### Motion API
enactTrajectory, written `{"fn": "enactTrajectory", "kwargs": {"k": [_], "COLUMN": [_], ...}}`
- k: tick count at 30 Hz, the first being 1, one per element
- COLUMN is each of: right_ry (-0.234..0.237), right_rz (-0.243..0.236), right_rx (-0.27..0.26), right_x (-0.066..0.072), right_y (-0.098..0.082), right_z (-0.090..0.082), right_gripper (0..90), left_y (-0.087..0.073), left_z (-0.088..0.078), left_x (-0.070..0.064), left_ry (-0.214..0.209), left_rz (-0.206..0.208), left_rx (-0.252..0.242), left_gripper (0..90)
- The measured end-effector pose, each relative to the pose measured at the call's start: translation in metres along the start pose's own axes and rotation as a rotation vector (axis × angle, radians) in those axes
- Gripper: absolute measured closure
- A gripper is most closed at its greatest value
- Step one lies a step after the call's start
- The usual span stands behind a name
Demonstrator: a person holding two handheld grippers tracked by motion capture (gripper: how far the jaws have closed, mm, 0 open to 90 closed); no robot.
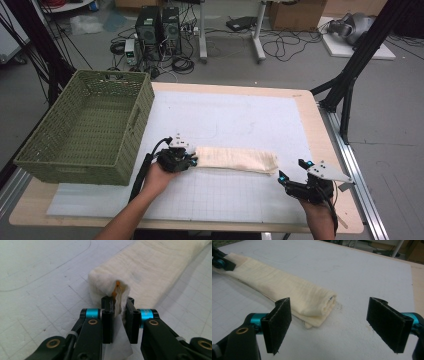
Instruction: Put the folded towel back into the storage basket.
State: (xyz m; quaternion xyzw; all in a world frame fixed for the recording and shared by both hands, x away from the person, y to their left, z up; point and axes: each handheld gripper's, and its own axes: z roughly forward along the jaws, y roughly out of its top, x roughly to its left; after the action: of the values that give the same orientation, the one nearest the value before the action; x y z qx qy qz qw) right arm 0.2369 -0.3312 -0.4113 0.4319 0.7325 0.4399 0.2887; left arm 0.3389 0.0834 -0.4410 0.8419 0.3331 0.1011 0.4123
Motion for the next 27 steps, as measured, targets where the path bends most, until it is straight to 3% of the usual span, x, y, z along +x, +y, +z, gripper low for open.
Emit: {"fn": "enactTrajectory", "kwargs": {"k": [2, 6, 13, 17, 22, 27], "right_ry": [-0.001, -0.003, 0.002, 0.012, 0.029, 0.05], "right_rz": [0.006, 0.012, 0.034, 0.045, 0.066, 0.071], "right_rx": [0.002, -0.002, -0.021, 0.014, 0.076, 0.093], "right_x": [-0.001, -0.002, -0.003, -0.003, -0.002, -0.003], "right_y": [0.0, -0.001, 0.0, 0.002, 0.004, 0.009], "right_z": [0.0, -0.001, 0.001, 0.011, 0.031, 0.045], "right_gripper": [18.9, 18.8, 17.5, 15.4, 15.5, 16.4], "left_y": [0.0, 0.003, 0.005, 0.006, 0.006, 0.006], "left_z": [-0.001, -0.007, -0.015, -0.019, -0.021, -0.024], "left_x": [0.0, -0.001, -0.005, -0.006, -0.006, -0.006], "left_ry": [-0.002, -0.028, -0.064, -0.074, -0.074, -0.073], "left_rz": [-0.003, -0.022, -0.005, -0.016, -0.014, -0.011], "left_rx": [-0.007, -0.077, -0.145, -0.183, -0.195, -0.209], "left_gripper": [79.5, 79.6, 79.5, 79.5, 79.4, 79.3]}}
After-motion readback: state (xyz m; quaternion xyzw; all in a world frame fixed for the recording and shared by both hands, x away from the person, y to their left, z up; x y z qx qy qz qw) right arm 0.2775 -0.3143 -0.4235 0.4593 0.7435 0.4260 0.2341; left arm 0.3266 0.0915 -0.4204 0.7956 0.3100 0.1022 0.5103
